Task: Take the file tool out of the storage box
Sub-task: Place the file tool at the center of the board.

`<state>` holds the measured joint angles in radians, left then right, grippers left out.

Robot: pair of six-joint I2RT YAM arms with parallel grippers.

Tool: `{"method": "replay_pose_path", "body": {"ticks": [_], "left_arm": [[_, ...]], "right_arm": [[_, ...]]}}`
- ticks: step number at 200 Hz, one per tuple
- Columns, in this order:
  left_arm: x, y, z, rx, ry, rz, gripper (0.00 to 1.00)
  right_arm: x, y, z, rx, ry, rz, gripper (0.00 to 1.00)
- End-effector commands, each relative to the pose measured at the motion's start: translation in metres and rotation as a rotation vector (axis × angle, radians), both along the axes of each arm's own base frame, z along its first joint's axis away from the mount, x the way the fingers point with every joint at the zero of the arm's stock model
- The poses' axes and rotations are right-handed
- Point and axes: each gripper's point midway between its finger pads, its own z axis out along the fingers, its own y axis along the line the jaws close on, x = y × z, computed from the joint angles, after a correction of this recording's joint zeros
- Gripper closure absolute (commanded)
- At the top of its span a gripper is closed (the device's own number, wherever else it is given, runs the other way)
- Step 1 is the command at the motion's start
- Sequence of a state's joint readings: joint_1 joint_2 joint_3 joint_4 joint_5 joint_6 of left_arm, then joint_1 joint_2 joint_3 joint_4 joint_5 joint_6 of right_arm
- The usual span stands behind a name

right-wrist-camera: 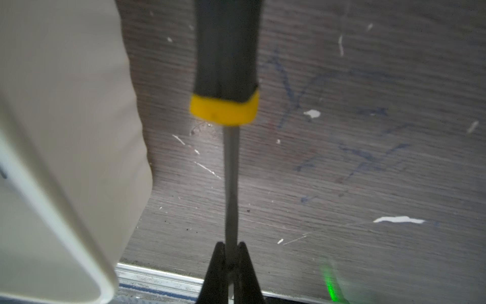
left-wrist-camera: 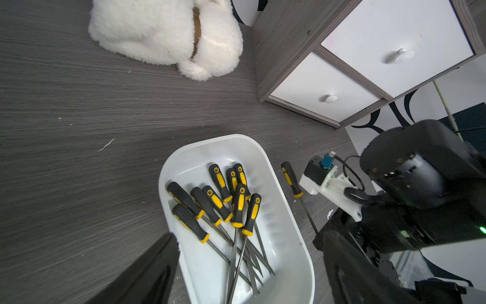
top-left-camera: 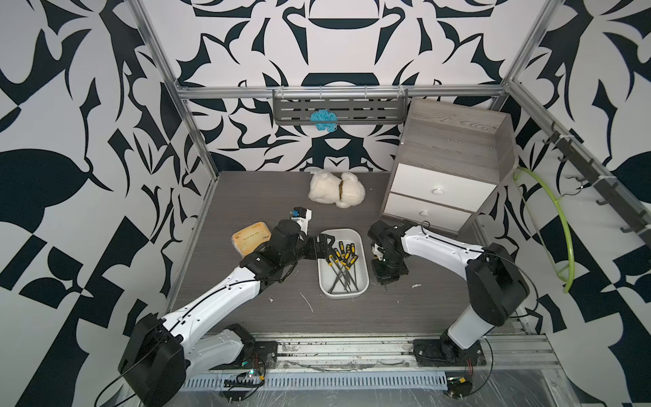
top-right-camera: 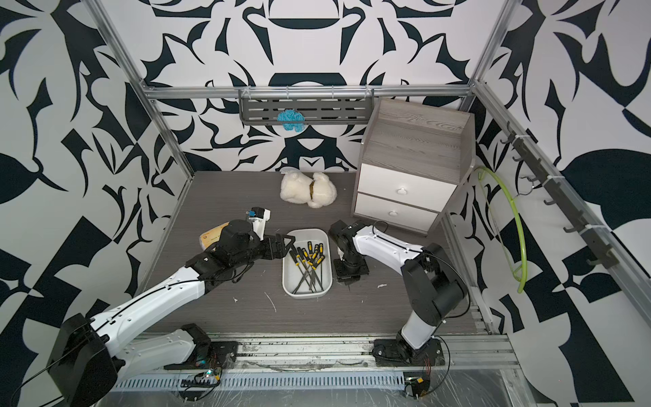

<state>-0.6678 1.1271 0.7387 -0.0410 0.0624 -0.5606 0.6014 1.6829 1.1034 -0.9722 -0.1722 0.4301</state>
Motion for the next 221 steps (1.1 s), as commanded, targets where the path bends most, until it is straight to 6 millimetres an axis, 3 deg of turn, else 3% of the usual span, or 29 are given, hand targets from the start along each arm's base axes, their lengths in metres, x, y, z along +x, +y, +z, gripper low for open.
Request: {"method": "replay_pose_path", "body": {"ticks": [1,100,178,221], "left_arm": [[-0.003,-0.002,0.01,-0.014,-0.009,-0.018,0.09],[-0.01,-0.005,0.015,-0.031,-0.01,-0.036,0.1],[-0.008,-0.012,0.006,-0.01,0.023,-0.051,0.11],[-0.007,-0.014,0.003,-0.003,0.032,-0.053,0.11]], "right_arm": [[0.009,0.006,0.007,0.017,-0.001,0.01,1.0],[0.02,0.004,-0.03,-0.016,0.062,-0.018,1.0],[0.02,-0.002,-0.029,-0.031,0.033,-0.014,0.85],[0.019,-0.002,-0.022,-0.013,0.019,-0.012,0.83]]}}
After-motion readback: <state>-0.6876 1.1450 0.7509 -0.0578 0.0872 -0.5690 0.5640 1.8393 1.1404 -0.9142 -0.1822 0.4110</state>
